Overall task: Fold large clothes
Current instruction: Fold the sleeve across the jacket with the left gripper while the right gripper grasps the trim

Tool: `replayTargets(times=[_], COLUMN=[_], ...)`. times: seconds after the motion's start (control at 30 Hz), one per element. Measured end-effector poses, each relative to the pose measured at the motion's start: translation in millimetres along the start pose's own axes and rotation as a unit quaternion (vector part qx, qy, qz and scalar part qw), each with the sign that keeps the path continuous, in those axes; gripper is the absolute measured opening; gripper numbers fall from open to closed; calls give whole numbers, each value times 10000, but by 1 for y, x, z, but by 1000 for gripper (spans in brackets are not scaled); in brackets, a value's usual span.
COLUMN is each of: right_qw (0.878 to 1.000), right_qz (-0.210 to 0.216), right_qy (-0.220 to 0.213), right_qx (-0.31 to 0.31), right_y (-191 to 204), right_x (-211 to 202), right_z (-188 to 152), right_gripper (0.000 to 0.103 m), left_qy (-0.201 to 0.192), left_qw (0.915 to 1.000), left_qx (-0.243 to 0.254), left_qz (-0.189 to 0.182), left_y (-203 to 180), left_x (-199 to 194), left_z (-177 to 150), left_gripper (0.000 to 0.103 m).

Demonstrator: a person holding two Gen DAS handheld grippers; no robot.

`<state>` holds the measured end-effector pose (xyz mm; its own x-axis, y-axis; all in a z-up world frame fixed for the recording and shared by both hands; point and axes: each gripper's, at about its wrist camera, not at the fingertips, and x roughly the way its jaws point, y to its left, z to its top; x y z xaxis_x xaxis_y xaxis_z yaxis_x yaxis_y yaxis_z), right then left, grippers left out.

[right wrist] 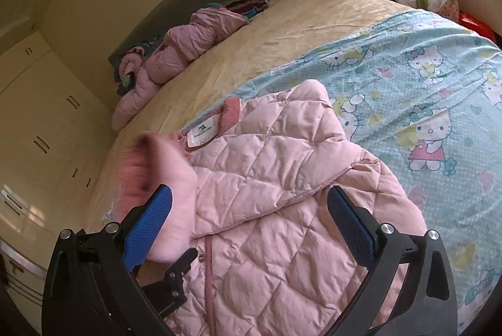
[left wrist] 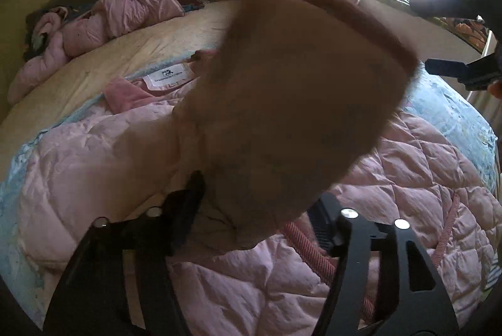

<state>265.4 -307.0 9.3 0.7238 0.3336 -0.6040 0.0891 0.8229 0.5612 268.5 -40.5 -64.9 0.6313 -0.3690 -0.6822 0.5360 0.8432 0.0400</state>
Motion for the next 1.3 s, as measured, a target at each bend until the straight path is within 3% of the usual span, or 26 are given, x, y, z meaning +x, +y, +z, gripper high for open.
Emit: replayTargets(times=[0.13, 0.2, 0.3, 0.43, 0.57, 0.63, 0.7, 0.83, 0.9, 0.97, 1.3], right_qw=[9999, 9998, 9990, 9918, 9839, 9829, 9822, 9826, 9830, 9880, 9935], right_qz=[53, 97, 234, 711, 883, 858, 835, 779, 794, 748, 1002], right_qy=[100, 166, 354, 898, 1220, 1247, 1275, 1234, 1189, 1017, 264], right_qx=[88, 103, 158, 563, 960, 1049, 1094, 1153, 1151, 890, -466], right_y=[-1, 0, 3, 4, -2, -3, -4, -5, -5, 2, 57], right_x=[7, 12, 25, 58, 89, 97, 105, 116, 120, 118, 83], right_z=[1, 2, 5, 10, 15, 16, 16, 17, 16, 16, 25], right_gripper=[99, 99, 99, 99, 97, 88, 70, 46, 27, 14, 7], left_qy=[66, 99, 32, 9, 77, 54, 52, 71, 101, 92, -175], left_qw=[9990, 9992, 9997, 9998, 9994, 9995, 9998, 9996, 9997, 9997, 9997], left_qx=[338, 275, 180, 192, 295, 262, 171, 240, 212, 203, 148], left_qz=[287, 271, 159, 98, 144, 142, 87, 122, 116, 118, 113], left_y=[-9, -7, -1, 0, -4, -3, 0, -1, 0, 0, 13], left_x=[0, -2, -9, -8, -5, -6, -5, -4, -4, -6, -34], left_z=[3, 5, 8, 7, 5, 5, 6, 6, 6, 6, 15], left_gripper=[76, 79, 93, 93, 93, 93, 93, 94, 93, 93, 94])
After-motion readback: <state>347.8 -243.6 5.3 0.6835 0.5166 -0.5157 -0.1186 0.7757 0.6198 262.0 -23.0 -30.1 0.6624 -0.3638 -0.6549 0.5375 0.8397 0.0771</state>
